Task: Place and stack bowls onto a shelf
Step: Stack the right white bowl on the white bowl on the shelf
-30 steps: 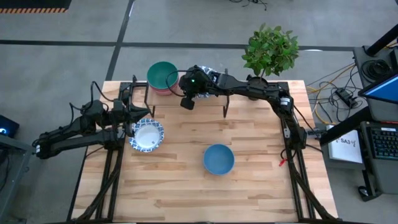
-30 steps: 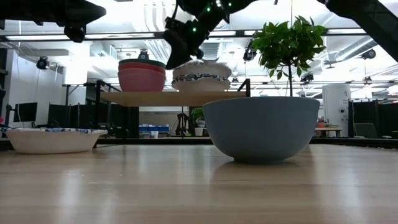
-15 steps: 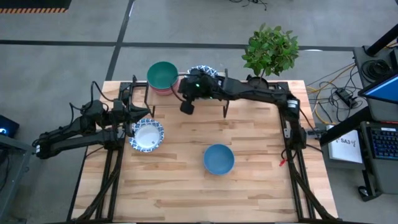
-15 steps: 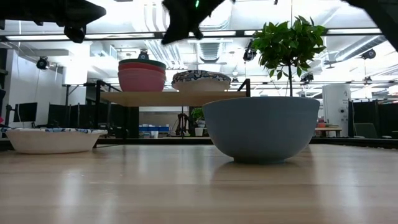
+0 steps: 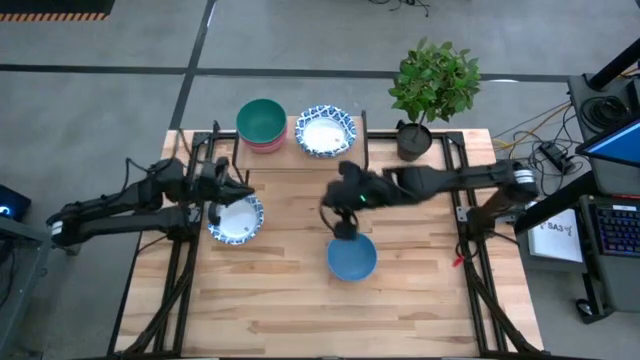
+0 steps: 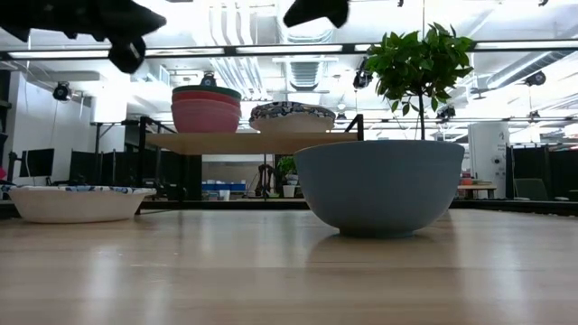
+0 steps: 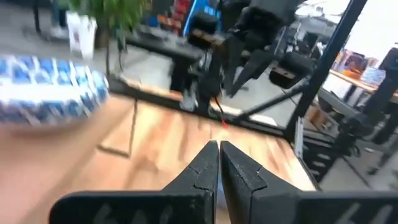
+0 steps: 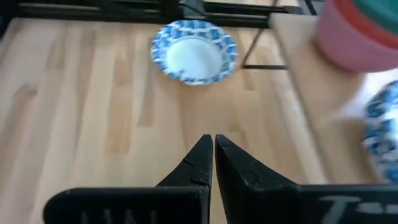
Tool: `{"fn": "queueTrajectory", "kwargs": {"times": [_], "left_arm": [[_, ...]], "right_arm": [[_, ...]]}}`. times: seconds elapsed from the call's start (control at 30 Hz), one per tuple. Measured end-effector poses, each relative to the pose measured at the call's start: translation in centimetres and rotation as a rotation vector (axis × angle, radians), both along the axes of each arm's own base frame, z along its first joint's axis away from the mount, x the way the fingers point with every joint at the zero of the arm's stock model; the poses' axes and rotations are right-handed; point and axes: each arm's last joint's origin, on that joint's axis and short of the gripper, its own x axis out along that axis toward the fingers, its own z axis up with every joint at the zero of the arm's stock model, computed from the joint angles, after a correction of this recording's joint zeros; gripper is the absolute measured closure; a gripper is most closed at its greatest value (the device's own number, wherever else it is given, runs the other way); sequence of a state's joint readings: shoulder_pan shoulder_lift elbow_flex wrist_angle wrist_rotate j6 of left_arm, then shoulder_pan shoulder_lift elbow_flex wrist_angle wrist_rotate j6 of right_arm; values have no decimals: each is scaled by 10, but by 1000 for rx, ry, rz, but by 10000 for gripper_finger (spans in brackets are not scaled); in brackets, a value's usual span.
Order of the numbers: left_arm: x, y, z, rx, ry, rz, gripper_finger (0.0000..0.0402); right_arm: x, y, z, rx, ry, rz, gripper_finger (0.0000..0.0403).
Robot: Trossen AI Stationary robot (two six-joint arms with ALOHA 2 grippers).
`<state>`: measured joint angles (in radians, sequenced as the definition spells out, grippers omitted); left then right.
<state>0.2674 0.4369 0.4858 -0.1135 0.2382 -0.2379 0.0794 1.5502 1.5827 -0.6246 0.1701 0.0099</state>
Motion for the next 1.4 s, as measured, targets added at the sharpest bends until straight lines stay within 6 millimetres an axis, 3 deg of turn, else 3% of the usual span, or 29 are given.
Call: {"fn": "queueTrajectory", "kwargs": {"times": [0.2,0.47,0.73,1.0,1.13,1.4], "left_arm": [[17,-5,-13,-201,203,-43,402],[42,-27,-33,-385,628,-46,402],[60,-41,-44,-360,1082,287,402],[83,-52,-67,-266,1298,369,398],[90,-53,-78,-263,1352,402,372],[103,-55,-97,-264,1394,446,269]], "right_arm": [[-32,31,-22,14,-67,48,394],[-58,41,-43,-7,-132,5,394],[-72,39,-62,8,-199,7,394],[-76,38,-73,22,-203,-1,394],[-77,38,-74,22,-199,-1,394],[-78,38,-74,22,-201,-1,394]]}}
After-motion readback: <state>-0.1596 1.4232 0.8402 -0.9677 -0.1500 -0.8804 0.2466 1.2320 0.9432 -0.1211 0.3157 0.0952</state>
